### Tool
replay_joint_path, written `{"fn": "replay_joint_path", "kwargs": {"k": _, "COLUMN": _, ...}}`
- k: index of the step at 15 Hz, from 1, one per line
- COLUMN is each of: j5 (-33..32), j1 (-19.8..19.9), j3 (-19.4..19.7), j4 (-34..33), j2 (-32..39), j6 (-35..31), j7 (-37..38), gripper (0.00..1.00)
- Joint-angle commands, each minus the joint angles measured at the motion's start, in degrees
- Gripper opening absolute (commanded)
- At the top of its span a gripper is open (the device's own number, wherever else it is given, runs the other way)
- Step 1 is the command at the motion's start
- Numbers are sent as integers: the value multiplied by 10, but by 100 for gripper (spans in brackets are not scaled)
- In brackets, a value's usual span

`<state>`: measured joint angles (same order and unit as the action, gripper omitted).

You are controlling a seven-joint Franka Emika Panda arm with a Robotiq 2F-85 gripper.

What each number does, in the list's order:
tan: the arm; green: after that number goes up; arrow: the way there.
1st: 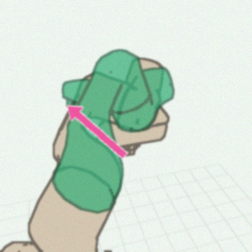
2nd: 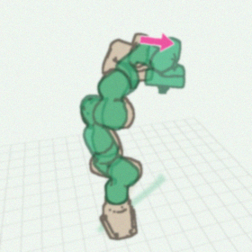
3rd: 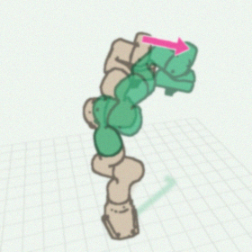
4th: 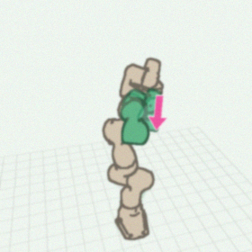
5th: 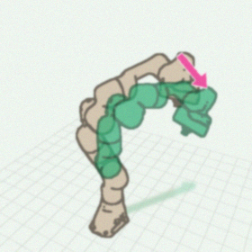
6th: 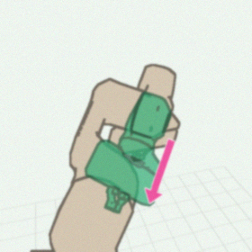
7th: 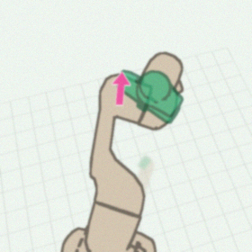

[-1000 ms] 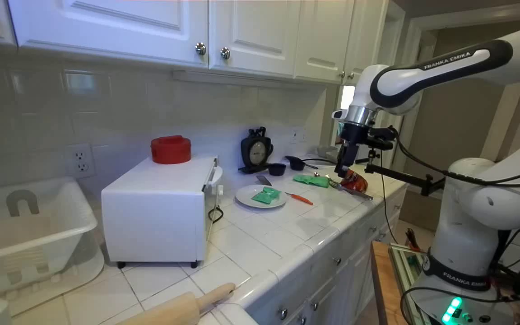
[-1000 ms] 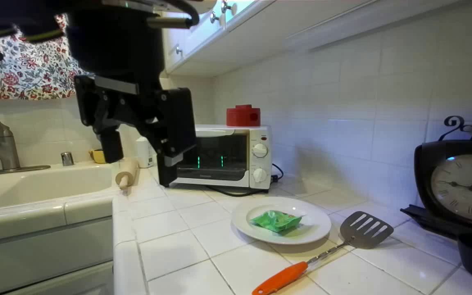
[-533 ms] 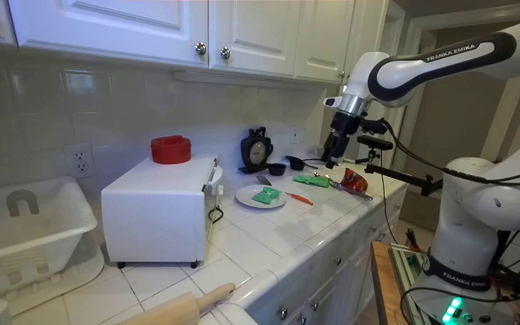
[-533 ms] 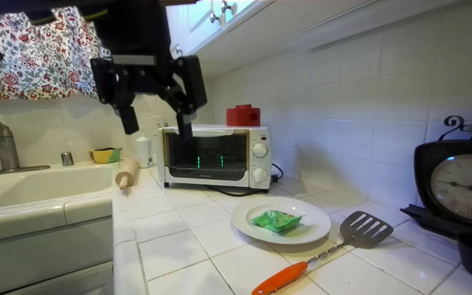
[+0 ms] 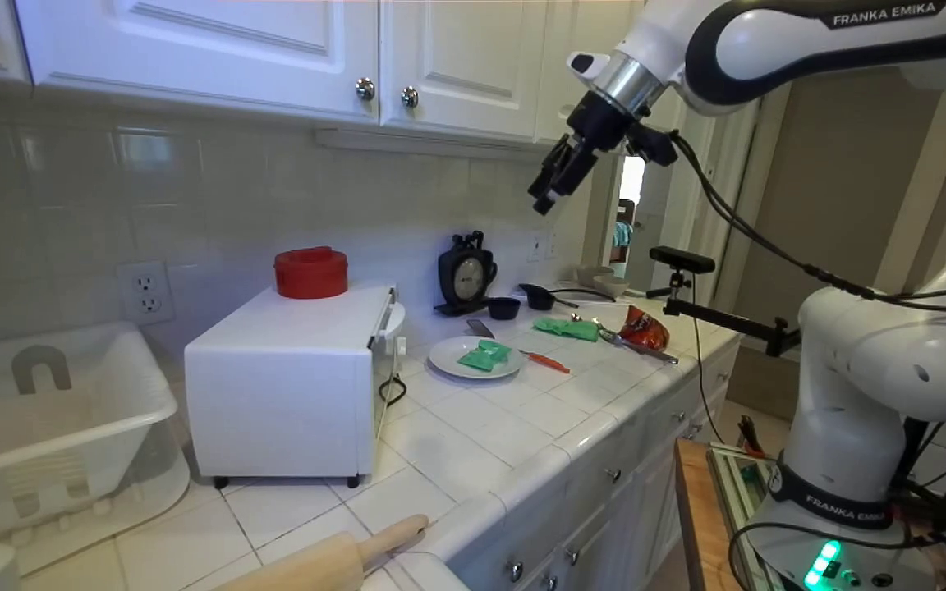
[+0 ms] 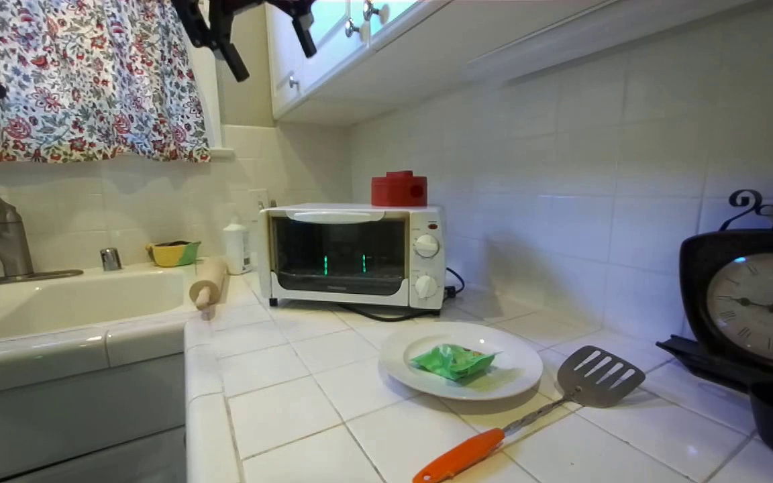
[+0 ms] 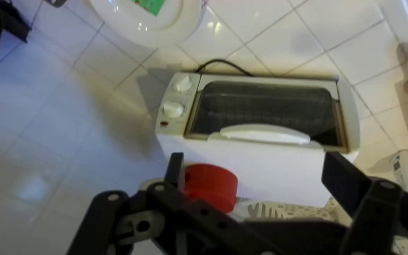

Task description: Open the right door of the cabinet above the toaster oven.

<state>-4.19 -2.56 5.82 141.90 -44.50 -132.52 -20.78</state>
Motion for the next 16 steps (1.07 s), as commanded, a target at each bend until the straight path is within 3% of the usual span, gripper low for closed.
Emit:
{"fn": "replay_joint_path", "kwargs": {"k": 1, "j5": -22, "j1": 15, "j3": -52, "j4": -90, "j2": 59, "j6": -36, "j7": 74, "gripper": 100}}
{"fn": "replay_joint_path", "kwargs": {"k": 4, "j5": -47, "j1": 37, "j3": -86, "j4": -162, "j2": 107, "j6": -71, "j7": 124, "gripper": 100}}
{"fn": "replay_joint_path", "kwargs": {"k": 8, "j5": -101, "j1": 115, "j3": -162, "j4": -212, "j2": 153, "j6": -103, "j7": 296, "gripper": 100}}
{"fn": "replay_joint_path", "kwargs": {"k": 12, "j5": -146, "j1": 246, "j3": -289, "j4": -213, "j2": 167, "j6": -165, "j7": 461, "gripper": 100}}
{"fn": "replay_joint_path", "kwargs": {"k": 13, "j5": -132, "j1": 173, "j3": -226, "j4": -203, "j2": 161, "j6": -134, "j7": 401, "gripper": 100}}
{"fn": "replay_joint_path", "kwargs": {"k": 16, "j5": -152, "j1": 212, "j3": -266, "j4": -203, "j2": 169, "j6": -155, "j7": 456, "gripper": 100}}
